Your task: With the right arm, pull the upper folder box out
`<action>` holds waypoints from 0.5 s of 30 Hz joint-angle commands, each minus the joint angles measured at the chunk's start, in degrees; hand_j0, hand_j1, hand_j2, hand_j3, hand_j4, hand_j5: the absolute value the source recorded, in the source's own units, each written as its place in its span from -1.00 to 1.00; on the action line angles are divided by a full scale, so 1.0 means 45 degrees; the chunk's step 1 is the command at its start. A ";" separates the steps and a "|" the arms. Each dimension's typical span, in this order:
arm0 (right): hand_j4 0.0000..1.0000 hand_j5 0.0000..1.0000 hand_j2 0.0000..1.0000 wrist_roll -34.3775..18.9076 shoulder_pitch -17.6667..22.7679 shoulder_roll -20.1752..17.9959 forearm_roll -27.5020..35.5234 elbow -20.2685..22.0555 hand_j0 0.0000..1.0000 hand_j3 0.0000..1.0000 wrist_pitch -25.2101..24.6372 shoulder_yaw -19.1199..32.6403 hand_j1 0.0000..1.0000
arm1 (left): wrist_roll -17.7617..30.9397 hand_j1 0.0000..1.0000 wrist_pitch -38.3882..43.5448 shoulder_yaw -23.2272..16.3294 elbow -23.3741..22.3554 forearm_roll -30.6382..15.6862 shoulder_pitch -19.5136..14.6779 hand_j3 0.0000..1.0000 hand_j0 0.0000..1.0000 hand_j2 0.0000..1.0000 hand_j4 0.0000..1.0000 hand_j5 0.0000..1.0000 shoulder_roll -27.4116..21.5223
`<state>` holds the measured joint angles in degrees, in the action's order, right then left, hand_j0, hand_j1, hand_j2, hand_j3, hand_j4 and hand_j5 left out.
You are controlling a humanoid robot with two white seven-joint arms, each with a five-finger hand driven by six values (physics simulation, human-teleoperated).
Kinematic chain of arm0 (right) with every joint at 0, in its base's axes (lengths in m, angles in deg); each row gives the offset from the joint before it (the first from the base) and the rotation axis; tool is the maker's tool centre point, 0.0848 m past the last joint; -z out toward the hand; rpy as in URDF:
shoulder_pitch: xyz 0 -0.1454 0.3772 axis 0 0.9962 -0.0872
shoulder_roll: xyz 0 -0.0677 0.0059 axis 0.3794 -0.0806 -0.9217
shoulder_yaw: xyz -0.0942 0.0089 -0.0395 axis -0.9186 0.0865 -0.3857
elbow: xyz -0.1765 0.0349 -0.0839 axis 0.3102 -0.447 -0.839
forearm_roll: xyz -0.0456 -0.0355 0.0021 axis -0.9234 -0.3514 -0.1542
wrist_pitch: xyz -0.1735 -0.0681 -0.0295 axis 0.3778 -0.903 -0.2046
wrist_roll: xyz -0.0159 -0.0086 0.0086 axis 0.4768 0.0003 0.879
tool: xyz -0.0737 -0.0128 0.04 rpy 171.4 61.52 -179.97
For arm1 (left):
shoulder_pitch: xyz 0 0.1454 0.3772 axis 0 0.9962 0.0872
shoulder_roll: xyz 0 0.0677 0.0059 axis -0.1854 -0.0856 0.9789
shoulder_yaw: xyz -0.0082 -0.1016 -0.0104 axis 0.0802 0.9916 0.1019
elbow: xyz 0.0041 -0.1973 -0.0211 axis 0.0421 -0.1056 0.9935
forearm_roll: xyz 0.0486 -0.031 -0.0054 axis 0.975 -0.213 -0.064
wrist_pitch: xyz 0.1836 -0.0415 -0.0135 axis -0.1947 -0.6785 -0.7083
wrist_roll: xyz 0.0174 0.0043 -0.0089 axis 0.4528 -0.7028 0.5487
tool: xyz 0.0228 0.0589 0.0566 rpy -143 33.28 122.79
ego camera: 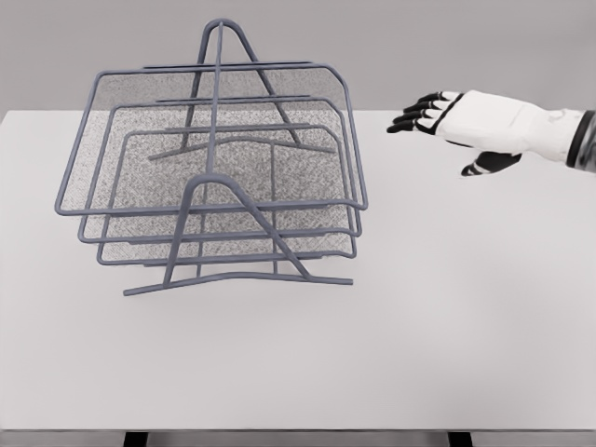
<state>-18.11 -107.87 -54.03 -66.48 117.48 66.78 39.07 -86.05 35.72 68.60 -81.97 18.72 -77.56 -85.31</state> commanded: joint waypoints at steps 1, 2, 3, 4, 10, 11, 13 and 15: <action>1.00 1.00 1.00 -0.0016 0.0000 0.0028 -0.0390 -0.0689 1.00 1.00 0.0753 -0.0021 1.00 | 0.0001 1.00 -0.0001 -0.0001 -0.0002 0.0001 0.0000 1.00 1.00 1.00 1.00 1.00 -0.0001; 1.00 1.00 1.00 -0.0016 -0.0468 0.0593 -0.0409 -0.0650 1.00 1.00 0.0753 -0.0080 1.00 | 0.0001 1.00 -0.0001 -0.0001 -0.0002 0.0001 0.0000 1.00 1.00 1.00 1.00 1.00 -0.0001; 1.00 1.00 1.00 -0.0016 -0.1112 0.1101 -0.0409 -0.0670 1.00 1.00 0.0753 -0.0391 1.00 | 0.0001 1.00 -0.0001 -0.0001 -0.0002 0.0001 0.0000 1.00 1.00 1.00 1.00 1.00 -0.0001; 1.00 1.00 1.00 -0.0016 -0.2030 0.1903 -0.0448 -0.0845 1.00 1.00 0.0753 -0.1524 1.00 | 0.0001 1.00 -0.0001 -0.0001 -0.0002 0.0001 0.0000 1.00 1.00 1.00 1.00 1.00 -0.0001; 1.00 1.00 1.00 -0.0016 -0.2481 0.3290 -0.0429 -0.0865 1.00 1.00 0.0753 -0.2678 1.00 | 0.0001 1.00 -0.0001 -0.0001 -0.0002 0.0001 0.0000 1.00 1.00 1.00 1.00 1.00 -0.0001; 1.00 1.00 1.00 -0.0016 -0.2500 0.3290 -0.0429 -0.0865 1.00 1.00 0.0753 -0.2697 1.00 | 0.0001 1.00 -0.0001 -0.0001 -0.0002 0.0001 0.0000 1.00 1.00 1.00 1.00 1.00 -0.0001; 1.00 1.00 1.00 -0.0016 -0.2598 0.2197 -0.0292 -0.0845 1.00 1.00 0.0753 -0.2580 1.00 | 0.0001 1.00 -0.0001 -0.0001 -0.0002 0.0001 0.0000 1.00 1.00 1.00 1.00 1.00 -0.0001; 1.00 1.00 1.00 -0.0016 -0.2617 0.1513 0.0138 -0.0807 1.00 1.00 0.0753 -0.2580 1.00 | 0.0002 1.00 -0.0001 -0.0001 -0.0002 0.0001 0.0000 1.00 1.00 1.00 1.00 1.00 -0.0001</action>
<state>-18.21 -119.65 -44.57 -67.19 113.72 70.30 27.50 -86.05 35.72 68.60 -81.97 18.72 -77.56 -85.31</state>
